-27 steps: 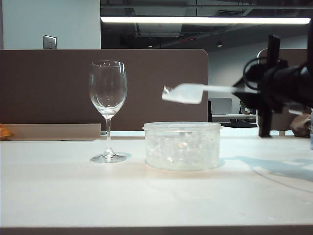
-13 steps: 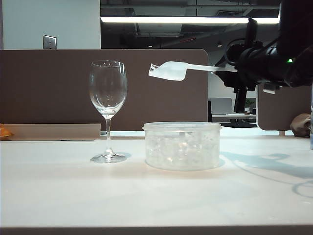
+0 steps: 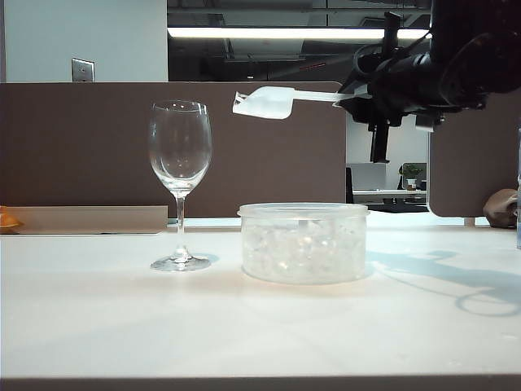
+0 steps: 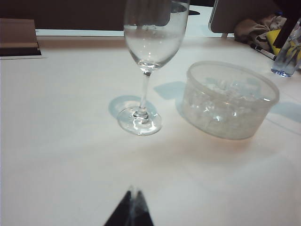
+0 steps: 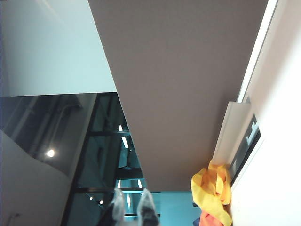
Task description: Pick up an ice shovel filled with ice cubes and pour the ice from the shovel into the glass.
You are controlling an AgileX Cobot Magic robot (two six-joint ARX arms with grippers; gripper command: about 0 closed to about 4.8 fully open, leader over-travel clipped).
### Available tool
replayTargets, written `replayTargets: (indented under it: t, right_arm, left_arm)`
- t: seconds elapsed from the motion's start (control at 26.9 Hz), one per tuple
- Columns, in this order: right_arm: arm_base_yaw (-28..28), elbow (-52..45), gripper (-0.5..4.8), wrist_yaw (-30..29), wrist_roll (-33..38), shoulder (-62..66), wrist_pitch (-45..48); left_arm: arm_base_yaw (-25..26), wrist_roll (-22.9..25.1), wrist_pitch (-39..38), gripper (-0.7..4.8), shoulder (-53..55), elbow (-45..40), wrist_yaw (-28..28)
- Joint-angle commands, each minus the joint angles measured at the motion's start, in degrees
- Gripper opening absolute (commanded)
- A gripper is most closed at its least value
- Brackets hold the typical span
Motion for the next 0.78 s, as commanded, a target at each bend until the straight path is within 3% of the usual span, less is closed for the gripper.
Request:
replayTargets:
  t: [0.04,0.78]
  right_arm:
    - [0.6,1.7,-0.02,0.0,-1.1,-0.7,-0.4]
    - [4.0,7.8,-0.02,-1.5,-4.7,-4.0,-7.2]
  left_arm:
    - [0.0,0.2,0.1,-0.05,0.0,0.1,0.5]
    - [0.0,0.2,0.1,-0.05,0.0,0.1,0.4]
